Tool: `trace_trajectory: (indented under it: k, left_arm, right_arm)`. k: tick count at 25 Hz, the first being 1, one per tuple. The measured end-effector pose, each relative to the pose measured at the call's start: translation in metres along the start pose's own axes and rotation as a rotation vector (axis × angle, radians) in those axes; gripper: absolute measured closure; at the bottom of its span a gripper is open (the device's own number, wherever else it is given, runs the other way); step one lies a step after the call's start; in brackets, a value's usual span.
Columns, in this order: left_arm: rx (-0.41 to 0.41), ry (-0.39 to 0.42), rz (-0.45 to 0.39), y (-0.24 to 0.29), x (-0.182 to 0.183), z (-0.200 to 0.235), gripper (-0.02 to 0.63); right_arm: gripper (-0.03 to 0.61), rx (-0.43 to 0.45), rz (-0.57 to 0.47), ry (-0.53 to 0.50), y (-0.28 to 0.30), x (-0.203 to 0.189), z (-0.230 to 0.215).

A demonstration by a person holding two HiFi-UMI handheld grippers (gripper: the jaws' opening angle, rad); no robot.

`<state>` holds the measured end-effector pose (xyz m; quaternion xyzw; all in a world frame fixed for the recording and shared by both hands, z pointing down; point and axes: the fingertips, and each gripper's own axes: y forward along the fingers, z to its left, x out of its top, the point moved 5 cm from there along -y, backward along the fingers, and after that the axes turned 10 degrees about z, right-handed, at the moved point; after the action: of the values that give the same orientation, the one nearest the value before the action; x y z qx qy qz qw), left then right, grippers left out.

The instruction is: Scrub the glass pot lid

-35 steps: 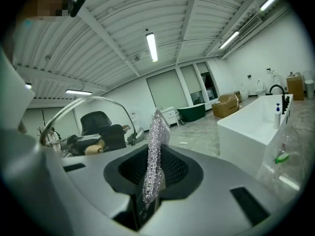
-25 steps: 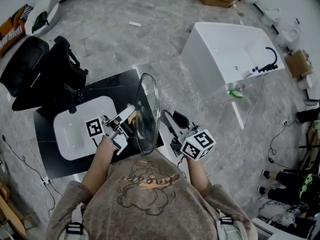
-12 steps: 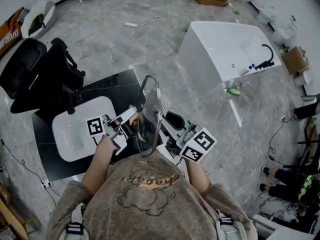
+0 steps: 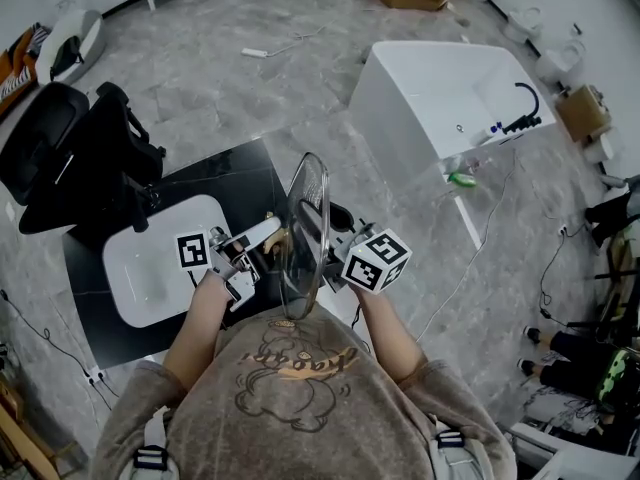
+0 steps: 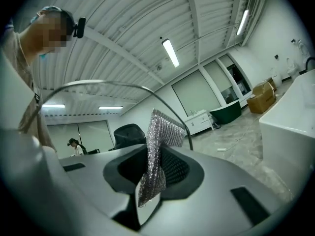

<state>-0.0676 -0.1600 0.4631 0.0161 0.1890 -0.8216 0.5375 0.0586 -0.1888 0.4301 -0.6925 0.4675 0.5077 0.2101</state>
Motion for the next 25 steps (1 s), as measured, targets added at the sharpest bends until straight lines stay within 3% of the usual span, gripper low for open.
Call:
trace_trajectory:
  k: [10, 25]
  left_arm:
    - [-0.054, -0.019, -0.089, -0.001, 0.015, -0.006, 0.434]
    - [-0.017, -0.009, -0.192, -0.018, 0.030, 0.001, 0.434]
  right_arm:
    - [0.488, 0.001, 0.161, 0.029, 0.037, -0.048, -0.024]
    - [0.488, 0.211, 0.329, 0.064, 0.018, -0.092, 0.032]
